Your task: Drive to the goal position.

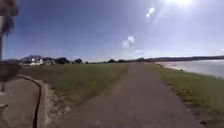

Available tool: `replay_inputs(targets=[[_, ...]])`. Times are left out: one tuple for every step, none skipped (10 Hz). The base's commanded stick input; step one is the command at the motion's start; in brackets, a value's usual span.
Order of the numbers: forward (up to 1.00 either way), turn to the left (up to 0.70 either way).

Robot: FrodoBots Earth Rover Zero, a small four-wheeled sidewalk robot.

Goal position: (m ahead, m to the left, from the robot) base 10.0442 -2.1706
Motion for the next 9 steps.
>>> replay_inputs(targets=[[0.00, 0.45], [0.00, 0.45], [0.00, 0.45], [0.00, 0.45], [0.00, 0.45], [0.00, 0.45], [0.00, 0.45], [0.00, 0.45], [0.00, 0.45]])
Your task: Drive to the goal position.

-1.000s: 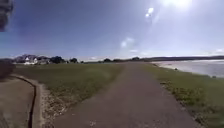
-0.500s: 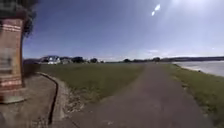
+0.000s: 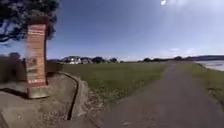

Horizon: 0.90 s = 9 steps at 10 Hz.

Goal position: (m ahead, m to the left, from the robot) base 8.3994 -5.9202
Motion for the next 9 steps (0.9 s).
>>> replay_inputs(targets=[[0.00, 0.34], [0.00, 0.02], [0.00, 0.00], [0.00, 0.00], [0.00, 0.00], [0.00, 0.00], [0.00, 0.00], [0.00, 0.00], [0.00, 0.00]])
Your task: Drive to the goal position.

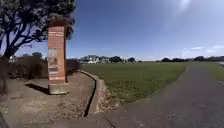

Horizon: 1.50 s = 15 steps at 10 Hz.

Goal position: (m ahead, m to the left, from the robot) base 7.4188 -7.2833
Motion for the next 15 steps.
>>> replay_inputs(targets=[[0.00, 0.00], [0.00, 0.00], [0.00, -0.19], [0.00, -0.45], [0.00, -0.45], [0.00, -0.45], [0.00, -0.45], [0.00, -0.45], [0.00, -0.45], [0.00, -0.45], [0.00, -0.45], [0.00, -0.45], [0.00, -0.45], [0.00, -0.45], [0.00, -0.45]])
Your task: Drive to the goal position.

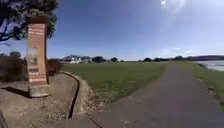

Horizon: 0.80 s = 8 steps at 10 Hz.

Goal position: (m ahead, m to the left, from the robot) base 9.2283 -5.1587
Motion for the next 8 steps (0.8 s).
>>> replay_inputs(targets=[[0.00, -0.45], [0.00, -0.45], [0.00, -0.45], [0.00, -0.45], [0.00, -0.44], [0.00, -0.12], [0.00, 0.00], [0.00, 0.00]])
